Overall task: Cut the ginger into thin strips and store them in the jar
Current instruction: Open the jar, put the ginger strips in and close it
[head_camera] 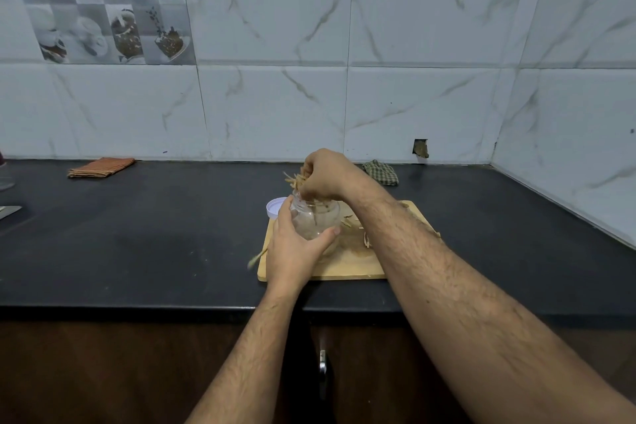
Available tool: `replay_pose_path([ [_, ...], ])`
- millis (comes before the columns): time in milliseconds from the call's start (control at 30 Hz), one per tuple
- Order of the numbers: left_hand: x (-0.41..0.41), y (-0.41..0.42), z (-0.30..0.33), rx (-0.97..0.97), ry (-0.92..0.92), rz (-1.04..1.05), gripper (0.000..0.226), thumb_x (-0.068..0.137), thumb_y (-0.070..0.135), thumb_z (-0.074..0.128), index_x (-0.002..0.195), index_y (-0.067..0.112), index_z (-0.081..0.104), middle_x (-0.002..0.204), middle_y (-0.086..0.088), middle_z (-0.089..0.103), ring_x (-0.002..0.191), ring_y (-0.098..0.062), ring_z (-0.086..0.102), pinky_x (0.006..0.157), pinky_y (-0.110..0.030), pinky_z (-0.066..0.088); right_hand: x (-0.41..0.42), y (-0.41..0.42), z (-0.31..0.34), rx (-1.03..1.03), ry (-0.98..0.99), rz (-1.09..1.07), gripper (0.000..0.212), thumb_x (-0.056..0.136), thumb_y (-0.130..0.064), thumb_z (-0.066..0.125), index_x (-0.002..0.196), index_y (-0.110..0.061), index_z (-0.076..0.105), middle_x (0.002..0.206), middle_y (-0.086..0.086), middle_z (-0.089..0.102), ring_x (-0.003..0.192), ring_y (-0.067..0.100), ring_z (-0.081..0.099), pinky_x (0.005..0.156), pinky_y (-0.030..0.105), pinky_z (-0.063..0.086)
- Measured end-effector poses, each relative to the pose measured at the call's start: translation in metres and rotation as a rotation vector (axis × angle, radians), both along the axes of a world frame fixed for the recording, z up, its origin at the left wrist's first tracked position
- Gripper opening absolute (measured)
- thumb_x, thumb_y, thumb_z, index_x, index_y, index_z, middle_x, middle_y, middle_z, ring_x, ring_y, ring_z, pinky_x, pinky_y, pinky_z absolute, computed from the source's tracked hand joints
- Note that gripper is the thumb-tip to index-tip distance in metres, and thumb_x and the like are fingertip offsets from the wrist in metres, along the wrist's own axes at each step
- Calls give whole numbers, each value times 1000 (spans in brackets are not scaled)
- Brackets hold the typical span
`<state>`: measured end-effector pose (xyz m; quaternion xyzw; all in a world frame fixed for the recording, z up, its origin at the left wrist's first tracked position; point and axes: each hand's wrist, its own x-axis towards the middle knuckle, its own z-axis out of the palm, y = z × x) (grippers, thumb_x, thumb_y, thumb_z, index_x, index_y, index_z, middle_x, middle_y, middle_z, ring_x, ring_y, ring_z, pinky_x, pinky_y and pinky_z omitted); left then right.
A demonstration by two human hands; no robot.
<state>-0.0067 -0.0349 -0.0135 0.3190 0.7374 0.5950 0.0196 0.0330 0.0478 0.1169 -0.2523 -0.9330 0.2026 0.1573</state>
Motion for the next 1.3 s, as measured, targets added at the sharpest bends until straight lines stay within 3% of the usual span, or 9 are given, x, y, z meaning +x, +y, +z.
replay_pose_path([
  [133,1,-1,1,14,-13,-10,91,65,54,79,142,42,31,131,19,52,119,-3,50,86,-26,41,-3,1,4,9,-27,-10,19,79,-9,72,95,0,72,95,13,74,75,22,62,70,34,55],
  [233,0,0,0,5,-10,4,93,65,55,79,143,41,29,133,15,52,120,-7,50,88,-29,43,-4,1,6,59,26,-35,23,81,-2,58,98,1,72,96,15,73,81,24,64,75,37,56],
  [300,0,0,-1,-3,-5,14,94,66,55,79,144,39,29,134,13,52,121,-8,51,89,-29,43,-2,2,6,93,78,-51,26,82,2,52,96,-3,73,97,10,73,89,23,64,71,32,53],
  [500,-1,1,-1,-18,3,19,97,67,57,79,146,37,27,137,10,51,124,-12,50,92,-31,43,-2,5,-1,167,62,-35,28,78,3,54,66,-21,61,79,0,67,81,19,62,61,24,43],
  [733,-1,0,0,-10,3,13,95,68,55,79,145,36,28,136,10,51,123,-12,50,90,-29,42,-1,9,0,194,101,-26,28,80,3,54,69,-21,64,84,1,70,83,19,63,64,25,44],
  [900,-2,1,0,3,-5,3,94,68,52,80,145,35,30,137,9,52,124,-12,50,92,-27,40,11,20,-5,106,261,-66,25,82,-1,57,70,-22,63,75,-8,63,80,13,59,60,21,42],
  [1033,-4,-1,3,11,-35,-22,95,70,45,83,147,31,30,136,8,51,124,-12,49,92,-24,36,27,35,-26,29,441,-168,17,83,-4,61,83,-18,71,82,-7,65,81,10,57,72,25,45],
  [1200,-10,-3,4,1,-39,-55,95,68,44,85,146,30,34,136,6,53,123,-13,50,99,-30,42,39,49,-71,-111,415,-268,19,84,-3,60,82,-19,70,84,-4,69,81,17,66,78,36,56],
  [1300,-14,-3,2,10,-51,-70,95,64,46,87,143,32,36,134,7,54,123,-12,51,103,-35,44,41,50,-90,-112,347,-297,17,86,-5,60,85,-18,71,88,-3,70,86,17,65,76,30,52],
])
